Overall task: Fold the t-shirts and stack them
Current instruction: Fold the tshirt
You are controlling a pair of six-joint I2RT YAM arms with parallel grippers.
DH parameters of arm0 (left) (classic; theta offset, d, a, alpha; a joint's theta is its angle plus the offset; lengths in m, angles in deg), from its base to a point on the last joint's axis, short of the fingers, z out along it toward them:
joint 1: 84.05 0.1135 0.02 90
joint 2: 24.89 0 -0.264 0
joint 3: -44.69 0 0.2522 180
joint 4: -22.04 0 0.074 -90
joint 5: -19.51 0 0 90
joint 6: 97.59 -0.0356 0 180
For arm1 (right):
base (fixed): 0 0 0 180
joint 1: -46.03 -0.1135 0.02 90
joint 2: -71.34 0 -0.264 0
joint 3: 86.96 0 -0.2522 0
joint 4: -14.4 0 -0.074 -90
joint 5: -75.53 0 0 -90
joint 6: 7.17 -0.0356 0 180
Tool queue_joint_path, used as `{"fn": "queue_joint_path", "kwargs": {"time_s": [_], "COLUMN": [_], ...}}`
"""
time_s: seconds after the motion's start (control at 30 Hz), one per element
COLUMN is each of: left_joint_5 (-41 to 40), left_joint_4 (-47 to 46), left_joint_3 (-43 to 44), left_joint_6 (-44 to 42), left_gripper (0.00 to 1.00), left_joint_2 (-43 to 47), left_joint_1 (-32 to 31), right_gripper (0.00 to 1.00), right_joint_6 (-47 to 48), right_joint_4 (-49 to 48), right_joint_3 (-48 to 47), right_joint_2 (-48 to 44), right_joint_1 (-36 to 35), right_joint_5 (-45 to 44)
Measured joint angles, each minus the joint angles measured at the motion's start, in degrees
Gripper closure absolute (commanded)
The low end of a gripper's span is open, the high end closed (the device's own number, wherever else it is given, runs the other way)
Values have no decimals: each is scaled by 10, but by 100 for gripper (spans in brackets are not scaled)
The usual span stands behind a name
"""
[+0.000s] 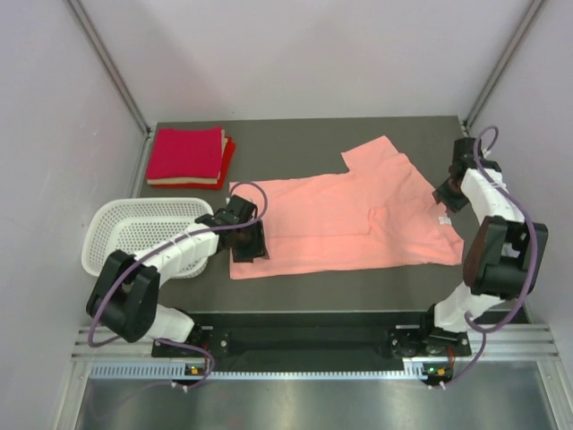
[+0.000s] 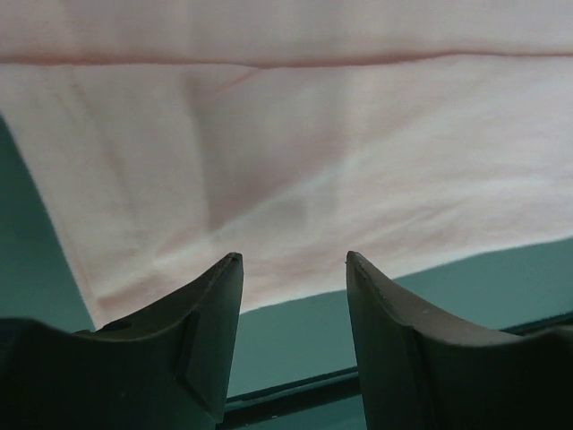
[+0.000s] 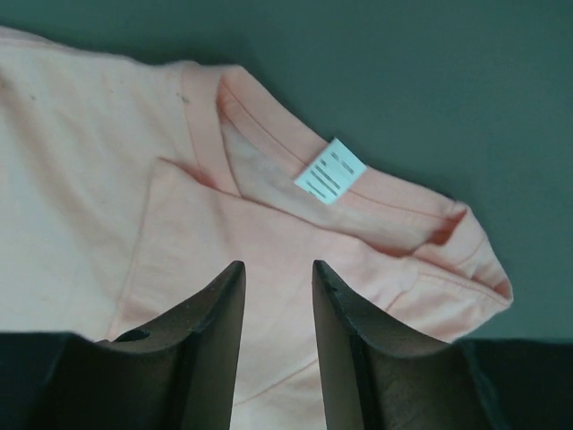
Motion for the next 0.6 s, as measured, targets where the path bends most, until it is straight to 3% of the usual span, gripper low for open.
{"fn": "queue_joint_path", "kwargs": {"time_s": [0.3,0.6], "left_joint_5": [-54,-95], "left_joint_4": [7,30], "left_joint_3": [-18,13], "left_joint_6": [45,28], "left_gripper": [46,46], "left_joint_2": [-19,10], "left_joint_1": [39,39], "right_gripper": [65,67], "right_joint_6": [1,-33], "right_joint_4": [33,123], "right_joint_3": [-140,-267], "right_joint_2": [142,249], "right_joint_1": [0,0], "right_joint_5": [18,23]}}
